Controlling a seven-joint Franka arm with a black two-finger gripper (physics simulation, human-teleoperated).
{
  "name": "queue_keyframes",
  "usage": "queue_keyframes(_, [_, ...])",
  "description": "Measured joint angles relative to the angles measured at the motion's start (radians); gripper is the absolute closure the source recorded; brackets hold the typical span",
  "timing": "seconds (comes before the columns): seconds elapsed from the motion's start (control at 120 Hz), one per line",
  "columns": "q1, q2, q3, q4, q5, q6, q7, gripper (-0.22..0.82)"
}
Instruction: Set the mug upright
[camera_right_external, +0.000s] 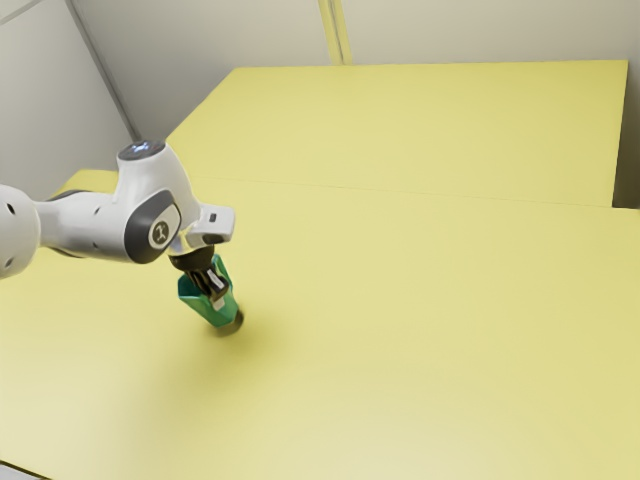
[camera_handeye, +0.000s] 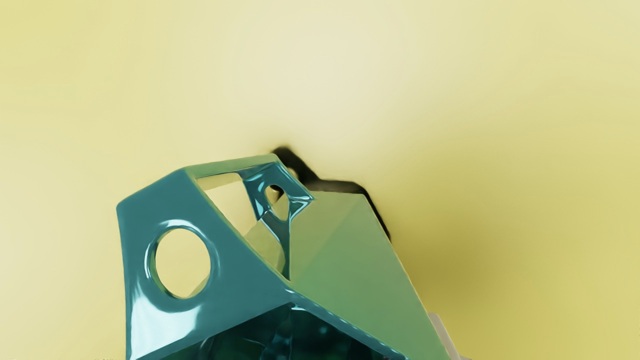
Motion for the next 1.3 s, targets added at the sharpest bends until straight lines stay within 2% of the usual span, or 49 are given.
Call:
queue_keyframes(0.283, [0.004, 0.03, 0.001, 0.0, 0.0, 0.002, -0.068, 0.77])
queue_keyframes(0.492, [0.001, 0.025, 0.0, 0.0, -0.005, 0.005, -0.094, 0.33])
queue_keyframes(0.583, [0.003, 0.019, -0.011, -0.001, -0.006, 0.006, -0.104, 0.22])
queue_keyframes(0.7, [0.001, -0.004, -0.016, 0.0, -0.007, 0.004, -0.113, 0.13])
queue_keyframes(0.858, [0.002, -0.056, -0.02, 0.017, -0.007, -0.02, -0.124, 0.06])
queue_keyframes(1.067, [0.003, -0.089, -0.024, 0.128, -0.022, -0.123, -0.139, 0.02])
queue_keyframes(1.3, [-0.009, -0.056, -0.023, 0.381, -0.027, -0.312, -0.2, 0.01])
